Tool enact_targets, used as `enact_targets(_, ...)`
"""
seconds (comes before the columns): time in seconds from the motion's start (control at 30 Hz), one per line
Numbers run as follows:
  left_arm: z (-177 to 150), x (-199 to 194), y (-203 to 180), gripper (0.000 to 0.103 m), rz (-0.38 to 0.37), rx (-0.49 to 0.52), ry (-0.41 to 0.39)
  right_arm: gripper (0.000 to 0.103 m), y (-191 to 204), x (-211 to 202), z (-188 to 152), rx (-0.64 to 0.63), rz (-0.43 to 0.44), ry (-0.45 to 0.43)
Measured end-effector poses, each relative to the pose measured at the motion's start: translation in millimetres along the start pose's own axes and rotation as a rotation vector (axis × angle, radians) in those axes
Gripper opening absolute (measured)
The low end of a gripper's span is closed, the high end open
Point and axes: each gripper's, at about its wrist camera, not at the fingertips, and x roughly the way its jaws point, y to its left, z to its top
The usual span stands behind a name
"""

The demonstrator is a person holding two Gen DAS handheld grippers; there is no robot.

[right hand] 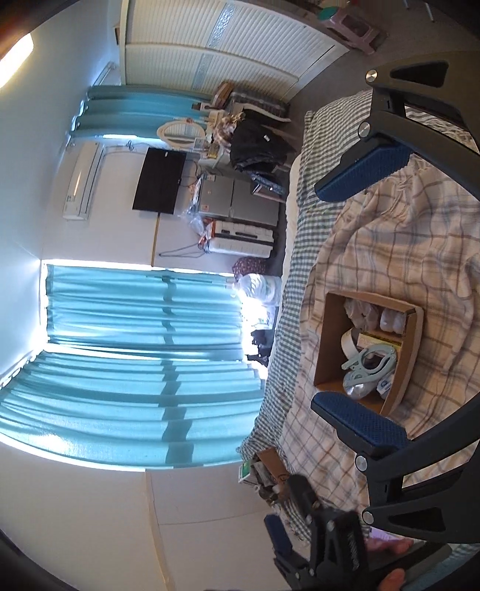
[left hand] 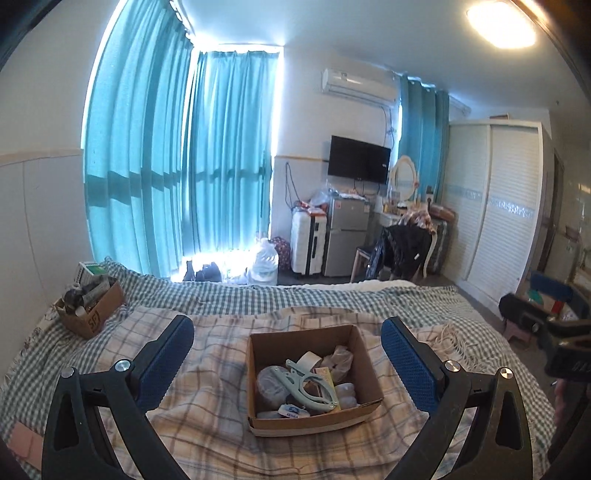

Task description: Organize objects

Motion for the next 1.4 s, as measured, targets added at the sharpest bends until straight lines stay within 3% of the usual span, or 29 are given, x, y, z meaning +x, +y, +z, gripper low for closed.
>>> enact_targets(0.37, -69.5, 7.9, 4.3, 0.103, 0.055, 0.005, -0.029, 0.103, 0.0, 37.5, -82.9, -0.004, -0.053, 0.019)
enact_targets(0.63, -125.7, 32.5, 12.9, 0.103, 0.082, -0.034, 0.049, 0.103, 2.6, 72.3, -136.0, 0.027, -0.06, 0.013)
enact_targets(0.83, -136.1, 33.3, 2.6, 0.103, 0.053, -0.005, 0.065, 0.103, 6.8, 73.8, -143.5, 0.014, -0.072, 0.009)
enact_targets(1.4, -131.7, 31.1, 4.2, 0.103, 0.078, -0.011, 0.056, 0.103, 3.2, 71.8, -144.7, 0.027, -0.071, 0.017)
